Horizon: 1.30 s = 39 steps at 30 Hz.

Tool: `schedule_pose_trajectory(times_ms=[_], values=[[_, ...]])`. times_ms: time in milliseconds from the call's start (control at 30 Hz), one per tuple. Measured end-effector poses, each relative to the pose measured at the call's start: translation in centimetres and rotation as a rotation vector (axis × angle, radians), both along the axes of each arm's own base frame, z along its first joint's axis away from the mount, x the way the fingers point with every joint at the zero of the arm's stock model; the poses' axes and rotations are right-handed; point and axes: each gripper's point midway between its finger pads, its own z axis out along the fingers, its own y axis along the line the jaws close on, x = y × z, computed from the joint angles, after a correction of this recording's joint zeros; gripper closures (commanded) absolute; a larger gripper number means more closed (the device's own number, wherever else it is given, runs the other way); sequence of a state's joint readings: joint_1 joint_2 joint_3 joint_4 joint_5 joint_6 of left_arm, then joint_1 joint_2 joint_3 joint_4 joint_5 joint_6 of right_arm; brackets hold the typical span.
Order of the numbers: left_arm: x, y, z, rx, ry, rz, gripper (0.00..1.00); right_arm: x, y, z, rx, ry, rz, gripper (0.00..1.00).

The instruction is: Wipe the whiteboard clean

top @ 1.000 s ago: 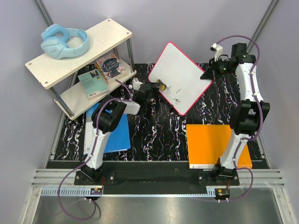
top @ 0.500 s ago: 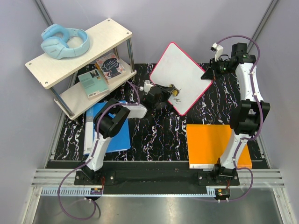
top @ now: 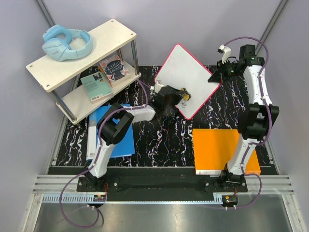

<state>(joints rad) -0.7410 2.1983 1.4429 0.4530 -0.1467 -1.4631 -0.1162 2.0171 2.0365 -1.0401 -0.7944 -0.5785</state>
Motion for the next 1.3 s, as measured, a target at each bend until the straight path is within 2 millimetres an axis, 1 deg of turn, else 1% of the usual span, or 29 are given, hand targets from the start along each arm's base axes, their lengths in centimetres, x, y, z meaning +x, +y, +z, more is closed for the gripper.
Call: schedule_pose_trajectory(times_ms=[167, 267, 433, 500, 600, 667, 733, 867, 933, 967, 1033, 1300], values=[[0.8, 0.2, 0.2, 0.018, 0.019, -0.035, 1.0, 0.2, -0.1, 0.0, -0.006, -0.007, -0.004, 1.0], [1.9, 0.5, 1.1, 0.019, 0.009, -0.038, 1.0, 0.2, -0.2, -0.1, -0.008, -0.008, -0.005, 1.0], [5.0, 1.4, 3.5, 0.021, -0.062, -0.006, 1.0, 0.1, 0.1, 0.0, 0.005, -0.006, 0.003, 1.0], [5.7, 2.0, 3.8, 0.03, -0.075, 0.006, 1.0, 0.1, 0.2, 0.1, 0.011, -0.006, 0.007, 1.0], [6.0, 2.5, 3.7, 0.03, -0.074, 0.014, 1.0, 0.0, 0.3, 0.1, 0.015, -0.008, 0.012, 1.0], [5.9, 2.6, 3.3, 0.014, -0.071, 0.022, 1.0, 0.0, 0.3, 0.1, 0.014, -0.008, 0.013, 1.0], [5.3, 3.1, 1.9, -0.006, -0.043, 0.034, 1.0, 0.0, 0.2, 0.1, 0.013, -0.007, 0.014, 1.0], [3.4, 5.1, -2.6, -0.022, 0.063, 0.077, 1.0, 0.0, 0.1, 0.0, 0.009, -0.002, 0.006, 1.0], [2.8, 6.0, -4.2, -0.034, 0.1, 0.103, 1.0, 0.0, 0.2, 0.1, 0.01, -0.002, 0.007, 1.0], [2.7, 6.3, -4.6, -0.042, 0.111, 0.113, 1.0, -0.1, 0.2, 0.1, 0.014, -0.002, 0.009, 1.0], [2.7, 6.7, -4.8, -0.056, 0.119, 0.125, 1.0, -0.1, 0.3, 0.2, 0.018, -0.003, 0.012, 1.0], [2.9, 7.0, -4.8, -0.045, 0.123, 0.14, 1.0, -0.2, 0.4, 0.2, 0.022, -0.004, 0.018, 1.0]])
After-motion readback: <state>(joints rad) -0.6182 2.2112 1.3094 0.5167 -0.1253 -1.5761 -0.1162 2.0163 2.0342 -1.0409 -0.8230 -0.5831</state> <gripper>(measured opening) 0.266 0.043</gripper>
